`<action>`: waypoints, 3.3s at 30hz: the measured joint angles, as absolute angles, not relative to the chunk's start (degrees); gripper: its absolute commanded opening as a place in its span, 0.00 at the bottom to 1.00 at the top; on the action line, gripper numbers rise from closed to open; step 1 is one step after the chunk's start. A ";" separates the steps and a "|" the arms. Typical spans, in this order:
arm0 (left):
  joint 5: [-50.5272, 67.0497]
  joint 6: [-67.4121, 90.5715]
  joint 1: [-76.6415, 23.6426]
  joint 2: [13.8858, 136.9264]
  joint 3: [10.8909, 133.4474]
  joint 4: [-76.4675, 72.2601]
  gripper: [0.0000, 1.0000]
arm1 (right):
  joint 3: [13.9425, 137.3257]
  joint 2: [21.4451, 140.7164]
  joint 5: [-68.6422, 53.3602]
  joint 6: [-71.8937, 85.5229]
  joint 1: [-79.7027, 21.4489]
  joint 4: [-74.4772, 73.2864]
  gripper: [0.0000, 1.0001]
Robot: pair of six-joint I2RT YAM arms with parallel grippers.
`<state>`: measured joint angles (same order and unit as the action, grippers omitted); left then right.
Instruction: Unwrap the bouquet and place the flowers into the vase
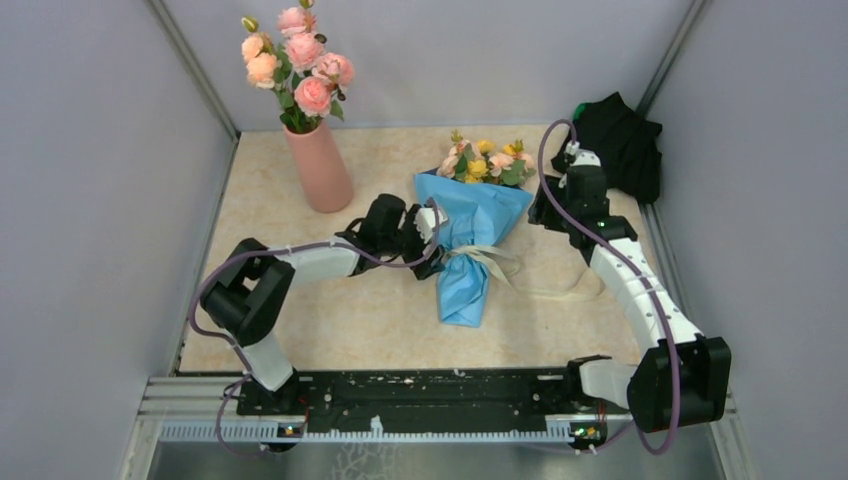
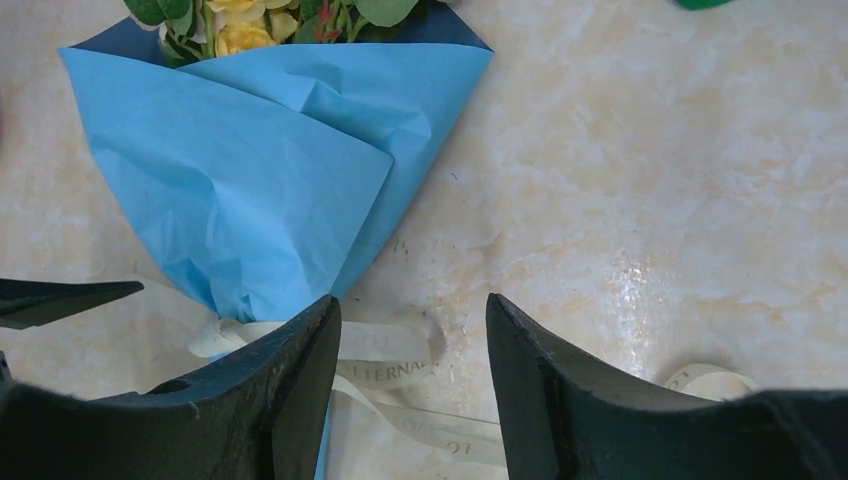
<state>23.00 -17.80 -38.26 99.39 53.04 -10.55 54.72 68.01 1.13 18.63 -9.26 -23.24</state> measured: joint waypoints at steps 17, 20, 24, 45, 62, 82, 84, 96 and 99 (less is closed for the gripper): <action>26.81 -16.34 -38.26 105.32 60.10 -12.64 0.84 | 52.90 68.05 3.53 18.57 -9.26 -23.33 0.56; 27.24 -16.05 -38.26 105.65 60.10 -12.62 0.72 | 52.88 68.05 3.84 18.52 -9.26 -23.35 0.56; 27.70 -15.77 -38.26 105.69 60.14 -12.67 0.57 | 52.86 68.05 4.12 18.50 -9.26 -23.35 0.56; 31.77 -12.80 -38.26 107.61 61.23 -14.15 0.00 | 51.05 67.61 4.19 18.24 -9.26 -23.16 0.56; 25.30 -12.01 -38.26 106.74 60.42 -12.84 0.00 | 57.60 84.14 -5.67 23.27 -20.75 -15.03 0.57; 2.02 -10.98 -38.30 96.31 58.76 -0.01 0.00 | 63.53 102.52 -10.85 25.65 -21.71 -8.56 0.57; -1.26 -10.46 -38.50 92.97 58.81 1.85 0.00 | 63.48 102.61 -10.85 25.65 -21.71 -8.36 0.57; -25.30 -6.85 -38.89 77.08 59.22 10.37 0.00 | 63.42 102.89 -10.83 25.56 -21.71 -8.01 0.57; -28.91 -5.76 -39.29 72.14 59.44 12.34 0.00 | 63.42 102.89 -10.81 25.52 -21.71 -8.03 0.57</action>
